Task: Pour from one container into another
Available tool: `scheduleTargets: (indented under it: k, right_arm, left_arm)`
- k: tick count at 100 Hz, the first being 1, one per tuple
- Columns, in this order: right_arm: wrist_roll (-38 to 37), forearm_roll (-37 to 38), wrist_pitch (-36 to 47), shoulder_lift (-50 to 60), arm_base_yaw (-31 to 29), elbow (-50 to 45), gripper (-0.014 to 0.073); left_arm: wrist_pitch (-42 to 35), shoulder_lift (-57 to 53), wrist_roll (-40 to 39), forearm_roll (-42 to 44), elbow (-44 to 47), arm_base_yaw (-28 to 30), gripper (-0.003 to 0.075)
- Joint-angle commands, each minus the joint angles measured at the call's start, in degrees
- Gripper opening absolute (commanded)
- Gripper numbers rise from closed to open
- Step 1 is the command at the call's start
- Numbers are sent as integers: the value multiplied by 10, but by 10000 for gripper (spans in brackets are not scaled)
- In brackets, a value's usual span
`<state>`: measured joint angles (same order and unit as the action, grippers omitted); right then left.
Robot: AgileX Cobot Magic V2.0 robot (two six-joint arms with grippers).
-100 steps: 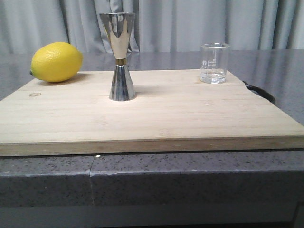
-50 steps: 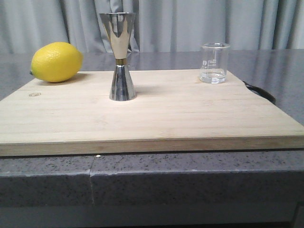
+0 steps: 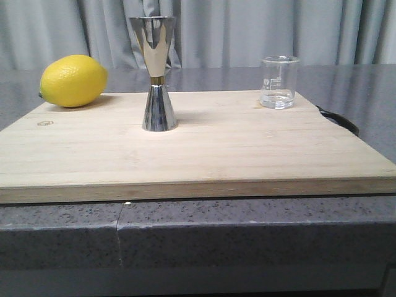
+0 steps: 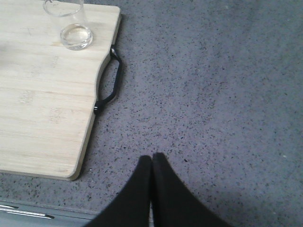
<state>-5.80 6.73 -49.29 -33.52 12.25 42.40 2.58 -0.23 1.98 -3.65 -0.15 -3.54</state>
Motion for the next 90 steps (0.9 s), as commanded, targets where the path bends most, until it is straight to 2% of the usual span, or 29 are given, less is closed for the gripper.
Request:
scheduleTargets:
  k: [1, 53, 60, 65, 78, 90]
  right_arm:
    - [-1, 8, 39, -2, -3, 13, -70]
    - [-1, 20, 54, 21, -9, 2, -70]
    - [-1, 9, 99, 57, -23, -27, -70]
    - [-1, -1, 159, 87, -37, -61, -70]
    - [-1, -39, 319, 180, -84, -194, -70]
    - [-1, -54, 407, 253, -118, -293, -70]
  left_arm:
    - [-48, -16, -4, -6, 7, 2, -19]
    - [-48, -16, -4, -6, 7, 2, -19]
    - [-48, -16, -4, -6, 7, 2, -19]
    - [-48, -16, -4, -6, 7, 2, -19]
    - [-48, -16, -4, -6, 7, 2, -19]
    - [-48, -16, -4, -6, 7, 2, -19]
